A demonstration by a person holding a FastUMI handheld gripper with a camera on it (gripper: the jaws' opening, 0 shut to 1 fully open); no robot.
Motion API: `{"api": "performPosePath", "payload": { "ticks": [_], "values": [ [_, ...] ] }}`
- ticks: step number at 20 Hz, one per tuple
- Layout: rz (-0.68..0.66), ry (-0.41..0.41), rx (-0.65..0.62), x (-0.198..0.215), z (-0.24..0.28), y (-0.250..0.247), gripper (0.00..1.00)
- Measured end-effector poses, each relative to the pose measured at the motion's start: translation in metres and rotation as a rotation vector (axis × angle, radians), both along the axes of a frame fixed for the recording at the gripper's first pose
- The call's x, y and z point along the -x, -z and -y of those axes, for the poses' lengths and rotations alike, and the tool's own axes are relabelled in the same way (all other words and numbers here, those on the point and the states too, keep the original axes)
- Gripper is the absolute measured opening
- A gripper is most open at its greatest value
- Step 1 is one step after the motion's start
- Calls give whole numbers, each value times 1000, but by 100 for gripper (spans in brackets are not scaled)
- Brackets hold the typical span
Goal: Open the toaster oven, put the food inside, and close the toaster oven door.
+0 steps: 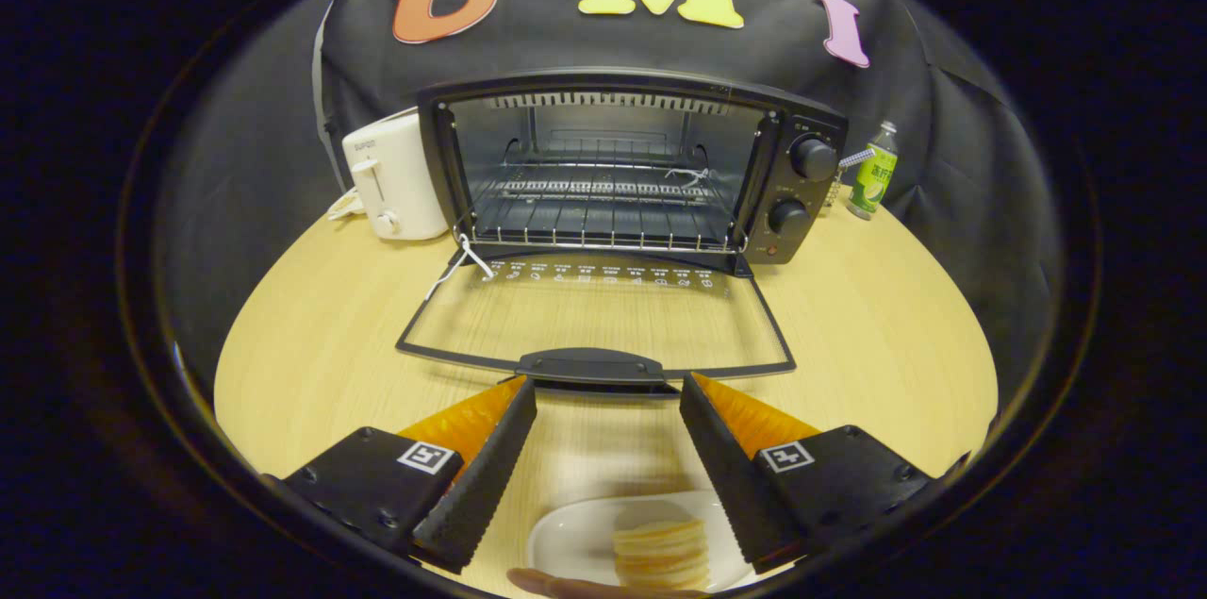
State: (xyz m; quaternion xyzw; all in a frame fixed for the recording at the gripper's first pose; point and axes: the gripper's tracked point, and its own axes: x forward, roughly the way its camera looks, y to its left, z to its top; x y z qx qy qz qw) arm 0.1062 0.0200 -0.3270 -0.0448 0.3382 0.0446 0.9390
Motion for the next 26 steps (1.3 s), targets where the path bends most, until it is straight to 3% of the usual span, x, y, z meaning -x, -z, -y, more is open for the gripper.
{"api": "performPosePath", "payload": {
  "ticks": [4,9,12,15,22,26],
  "values": [
    [55,-37,-18,32,13,-20,100],
    [20,-61,7,83,25,2,100],
    [65,-60,13,100,38,7,100],
    [110,-11,29,107,56,19,100],
    [105,7,-50,117,59,47,100],
    [140,-3,-62,113,59,47,92]
  ]
}}
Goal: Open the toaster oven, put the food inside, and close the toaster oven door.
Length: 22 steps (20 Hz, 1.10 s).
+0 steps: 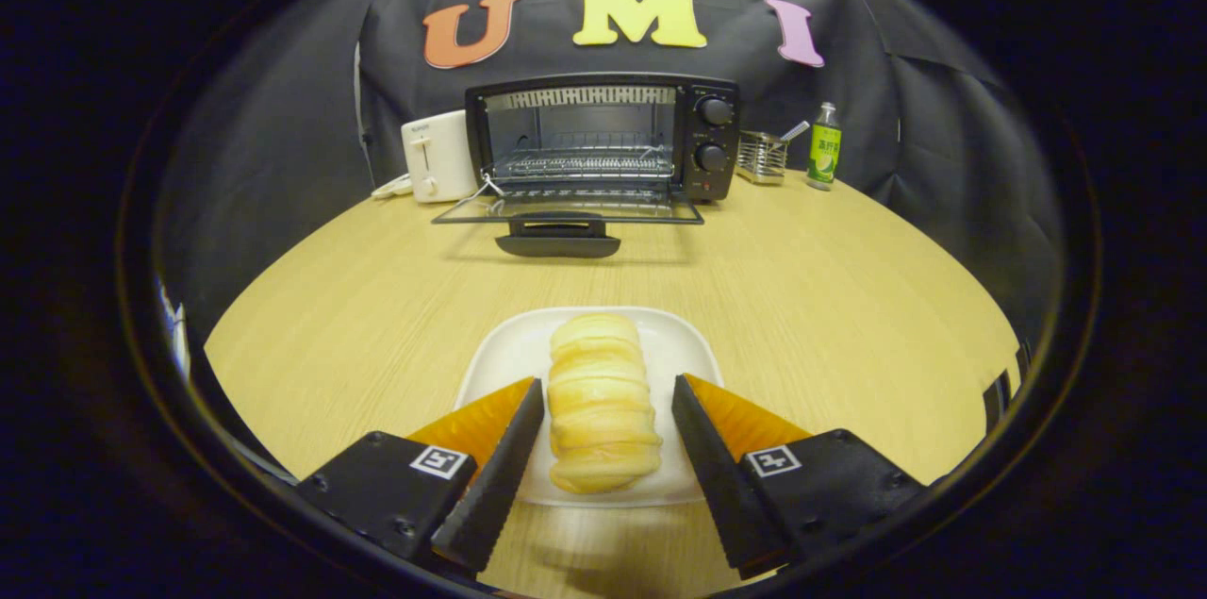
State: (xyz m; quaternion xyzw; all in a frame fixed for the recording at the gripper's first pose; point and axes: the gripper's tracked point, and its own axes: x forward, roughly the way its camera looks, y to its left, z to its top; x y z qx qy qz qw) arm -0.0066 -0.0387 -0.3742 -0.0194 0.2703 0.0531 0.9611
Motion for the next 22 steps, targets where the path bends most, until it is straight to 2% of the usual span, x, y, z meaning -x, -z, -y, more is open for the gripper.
{"api": "performPosePath", "payload": {
  "ticks": [2,4,11,14,17,19,22],
  "values": [
    [3,21,-7,-2,1,-1,73],
    [-9,7,-1,-2,-4,-2,69],
    [111,-160,-8,2,-51,-56,67],
    [130,-191,-29,-4,-70,-76,67],
    [141,-192,-133,-20,-88,-100,67],
    [159,-165,-238,-39,-95,-118,67],
    [90,-133,-496,-63,-112,-127,67]
  ]
}}
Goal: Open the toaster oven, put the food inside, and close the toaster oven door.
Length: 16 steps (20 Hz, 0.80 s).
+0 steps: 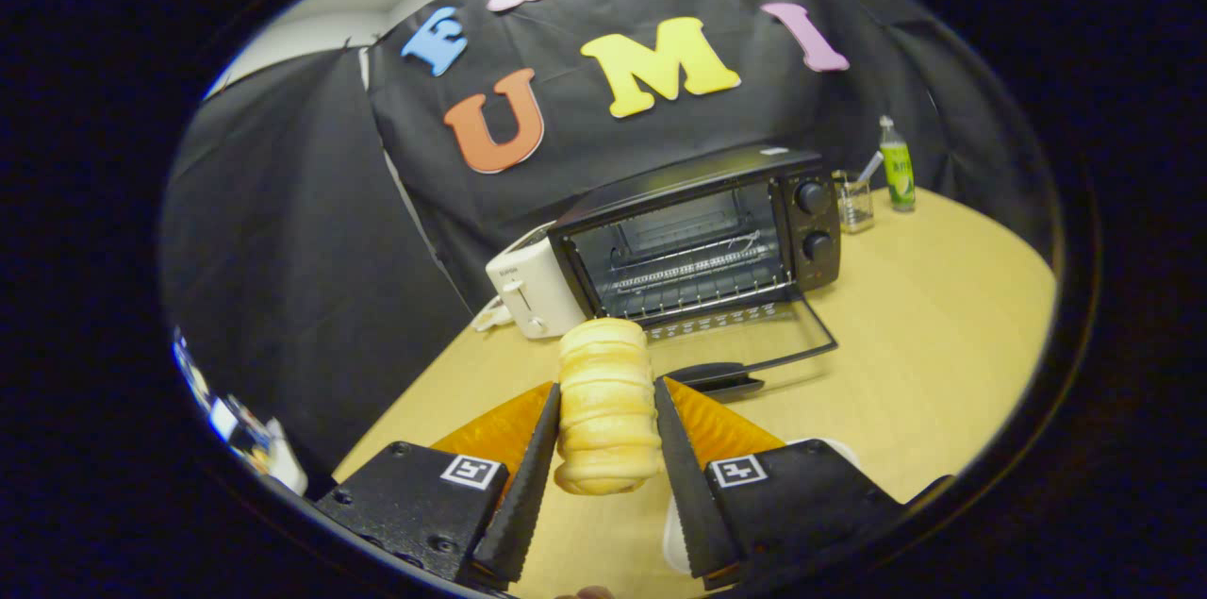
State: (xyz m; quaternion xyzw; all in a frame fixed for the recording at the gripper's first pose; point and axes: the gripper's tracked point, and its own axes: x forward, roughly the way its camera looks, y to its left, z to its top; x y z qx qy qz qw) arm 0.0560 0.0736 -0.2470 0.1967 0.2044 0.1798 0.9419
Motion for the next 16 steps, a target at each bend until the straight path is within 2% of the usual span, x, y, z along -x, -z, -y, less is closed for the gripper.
{"api": "performPosePath", "payload": {
  "ticks": [2,4,9,12,16],
  "values": [
    [-63,20,-136,-20,-4,-1,67],
    [-94,68,-203,-45,2,5,67],
    [-70,127,-377,-117,5,5,67],
    [-25,181,-406,-161,21,3,67],
    [67,191,-413,-208,34,-8,67]
  ]
}}
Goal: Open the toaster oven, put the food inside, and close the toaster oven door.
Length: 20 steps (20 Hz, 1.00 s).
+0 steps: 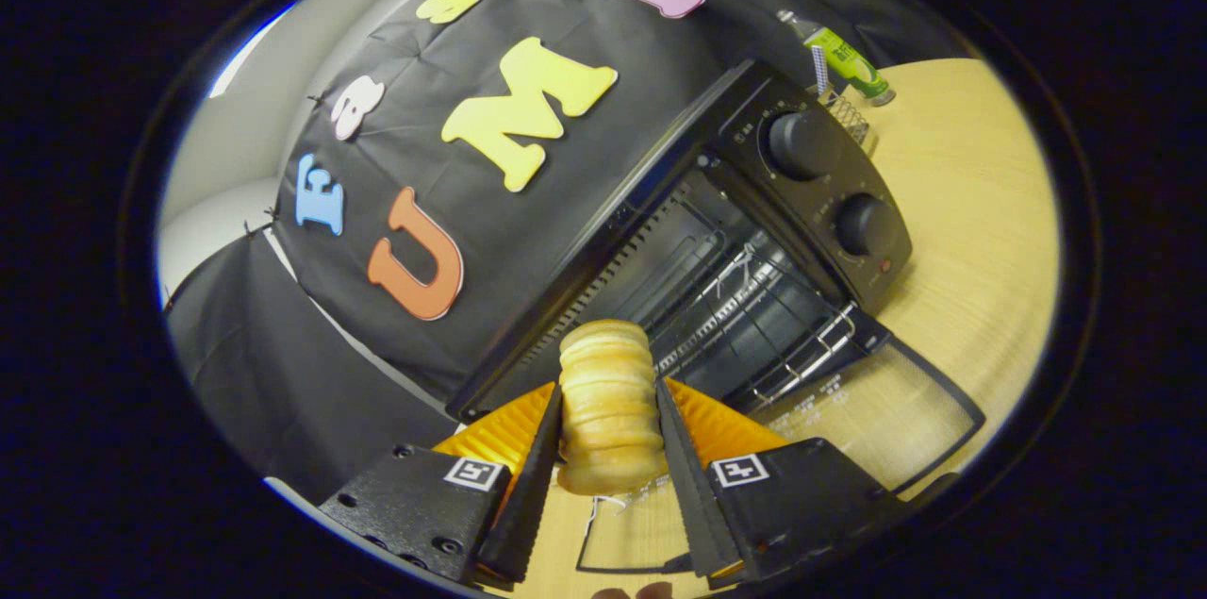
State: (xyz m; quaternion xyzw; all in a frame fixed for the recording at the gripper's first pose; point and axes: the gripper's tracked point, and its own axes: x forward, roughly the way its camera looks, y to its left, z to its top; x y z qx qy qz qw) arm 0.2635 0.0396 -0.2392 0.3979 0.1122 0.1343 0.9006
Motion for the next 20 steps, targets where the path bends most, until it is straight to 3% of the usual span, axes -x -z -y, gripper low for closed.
{"api": "performPosePath", "payload": {
  "ticks": [9,13,16,20],
  "values": [
    [23,22,92,-42,4,-1,66],
    [16,43,146,-47,2,6,74],
    [-5,47,131,-42,3,10,100],
    [-41,56,149,-30,11,15,100]
  ]
}}
